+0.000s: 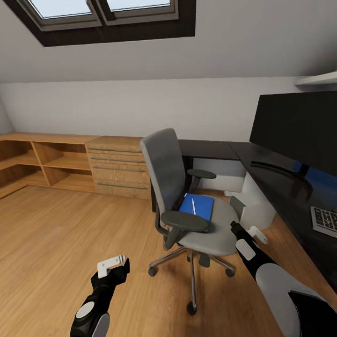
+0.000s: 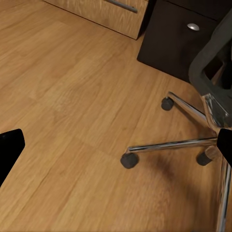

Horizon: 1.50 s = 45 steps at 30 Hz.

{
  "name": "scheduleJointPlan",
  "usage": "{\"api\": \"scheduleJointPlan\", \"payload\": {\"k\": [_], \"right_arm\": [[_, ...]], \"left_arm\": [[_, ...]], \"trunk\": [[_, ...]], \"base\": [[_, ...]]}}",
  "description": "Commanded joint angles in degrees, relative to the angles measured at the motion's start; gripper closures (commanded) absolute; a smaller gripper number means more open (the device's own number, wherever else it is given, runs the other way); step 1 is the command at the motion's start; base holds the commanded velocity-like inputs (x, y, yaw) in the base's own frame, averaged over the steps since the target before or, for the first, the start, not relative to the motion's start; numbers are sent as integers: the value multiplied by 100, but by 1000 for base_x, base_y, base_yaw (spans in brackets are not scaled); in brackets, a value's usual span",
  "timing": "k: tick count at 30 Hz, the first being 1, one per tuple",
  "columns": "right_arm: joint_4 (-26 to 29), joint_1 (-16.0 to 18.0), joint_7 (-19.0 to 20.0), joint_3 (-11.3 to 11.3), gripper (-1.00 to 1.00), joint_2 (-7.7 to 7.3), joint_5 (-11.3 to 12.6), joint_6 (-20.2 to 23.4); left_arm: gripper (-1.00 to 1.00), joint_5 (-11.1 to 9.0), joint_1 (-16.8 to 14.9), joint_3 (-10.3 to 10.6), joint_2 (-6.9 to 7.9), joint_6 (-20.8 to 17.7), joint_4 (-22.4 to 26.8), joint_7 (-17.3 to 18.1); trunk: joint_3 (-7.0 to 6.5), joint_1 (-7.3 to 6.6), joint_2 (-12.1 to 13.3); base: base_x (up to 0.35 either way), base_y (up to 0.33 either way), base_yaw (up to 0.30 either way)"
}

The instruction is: In the bedroom, organize the workspace by keeping the computer under the desk, ensuring the monitor is on the desk, placing the keyboard on the desk next to the monitor, placing the mouse on the desk next to the keyboard, moving the folder from the swivel chair onto the desk next to the mouse, stacking the notebook on top of the folder with the pen on top of the notebook, and positioning the swivel chair next to the desk.

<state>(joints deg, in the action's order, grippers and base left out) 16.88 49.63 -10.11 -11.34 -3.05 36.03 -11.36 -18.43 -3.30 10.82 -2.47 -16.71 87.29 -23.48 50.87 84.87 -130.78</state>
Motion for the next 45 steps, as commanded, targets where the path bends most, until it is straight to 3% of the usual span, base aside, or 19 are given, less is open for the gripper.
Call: {"api": "scheduleJointPlan", "payload": {"k": [1, 8, 9, 16, 20, 22, 36, 45], "right_arm": [[0, 3, -7, 18, -100, -1, 61, -24], [0, 3, -18, -27, -100, -80, 186, 9], [-2, 3, -20, -29, -100, -96, 432, 13], [-8, 3, -12, -41, -100, -281, 905, 394], [-2, 3, 10, -39, -100, -378, 1396, 853], [-1, 3, 15, -36, -100, -398, 1532, 958], [0, 3, 10, -42, -100, -420, 1626, 1055], [-8, 3, 9, -50, -100, -552, 1651, 1221]], "left_arm": [[-100, -47, -4, 8, 1, -17, 8, -43], [-100, -47, -4, 8, 1, -17, 7, -43], [-100, -47, -4, 8, 1, -17, 7, -43], [-100, -40, -4, 8, 1, -17, 7, -44], [-100, -40, -4, 8, 1, -17, 7, -43], [-100, -41, -4, 8, 1, -17, 7, -43], [-100, -38, -4, 17, 1, -18, 6, -43], [-100, -67, -4, 16, -4, -10, 69, -40]], "trunk": [[6, -1, -2], [6, -1, -2], [6, -1, -2], [6, -1, -2], [6, -1, -2], [6, -1, -2], [6, -1, -2], [6, -1, -2]], "base": [[20, 0, 0], [5, 0, 0], [0, 0, 0], [0, 0, 0], [0, 0, 0], [11, 0, 0], [161, 0, 0], [10, 0, 0]]}}
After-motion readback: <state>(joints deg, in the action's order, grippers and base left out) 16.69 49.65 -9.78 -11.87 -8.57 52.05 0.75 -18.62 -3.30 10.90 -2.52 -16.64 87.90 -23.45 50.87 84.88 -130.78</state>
